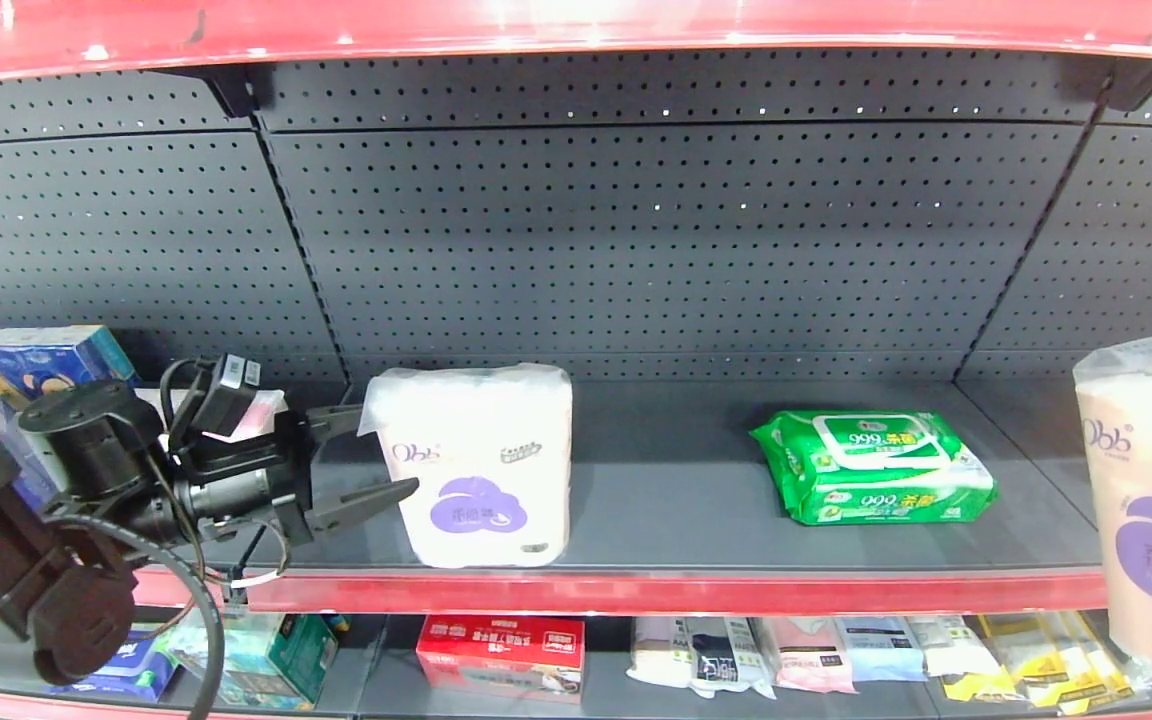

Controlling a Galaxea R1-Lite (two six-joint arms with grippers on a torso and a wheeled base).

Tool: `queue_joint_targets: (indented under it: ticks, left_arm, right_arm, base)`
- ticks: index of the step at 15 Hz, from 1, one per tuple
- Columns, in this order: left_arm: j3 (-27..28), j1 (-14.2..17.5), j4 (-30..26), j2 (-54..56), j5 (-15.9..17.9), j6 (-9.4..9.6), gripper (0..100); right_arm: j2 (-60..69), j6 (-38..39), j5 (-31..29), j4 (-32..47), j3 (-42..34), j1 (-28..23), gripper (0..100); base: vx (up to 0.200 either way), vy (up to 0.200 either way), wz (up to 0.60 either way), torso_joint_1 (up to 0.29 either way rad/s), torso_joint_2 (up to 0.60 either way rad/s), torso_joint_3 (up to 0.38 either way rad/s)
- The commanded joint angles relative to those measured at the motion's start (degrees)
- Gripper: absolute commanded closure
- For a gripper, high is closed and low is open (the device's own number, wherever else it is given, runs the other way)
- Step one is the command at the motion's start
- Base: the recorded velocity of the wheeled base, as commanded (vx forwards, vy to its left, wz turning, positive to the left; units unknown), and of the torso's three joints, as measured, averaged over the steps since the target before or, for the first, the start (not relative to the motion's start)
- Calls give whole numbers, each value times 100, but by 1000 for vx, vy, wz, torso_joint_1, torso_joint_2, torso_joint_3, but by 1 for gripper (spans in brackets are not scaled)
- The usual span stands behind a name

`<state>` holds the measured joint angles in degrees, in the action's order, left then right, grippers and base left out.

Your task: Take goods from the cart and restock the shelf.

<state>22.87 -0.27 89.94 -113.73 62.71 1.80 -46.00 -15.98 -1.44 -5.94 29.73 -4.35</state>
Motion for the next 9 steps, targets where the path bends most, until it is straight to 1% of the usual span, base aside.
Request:
queue_joint_targets:
  ticks: [1, 2, 5, 7, 9]
  left_arm:
    - [-362, 167, 6, 404, 5, 39, 0]
    - [-468, 229, 6, 536, 5, 66, 0]
    - [-758, 334, 6, 896, 5, 66, 0]
    - [-1197, 370, 6, 1415, -75, 66, 0]
    - [-1496, 449, 6, 1749, -461, 57, 0]
  right_arm:
    - [-15, -1, 12, -4, 6, -4, 100]
    - [-24, -1, 12, -4, 6, -4, 100]
    - [-24, -1, 3, -4, -11, -4, 100]
    - [-41, -1, 12, -4, 15, -4, 100]
    - [-59, -1, 47, -4, 33, 5, 100]
  base:
    - [0, 0, 0, 0, 0, 0]
    - [0, 0, 0, 0, 0, 0]
    - [0, 0, 0, 0, 0, 0]
    - [0, 0, 0, 0, 0, 0]
    - [0, 0, 0, 0, 0, 0]
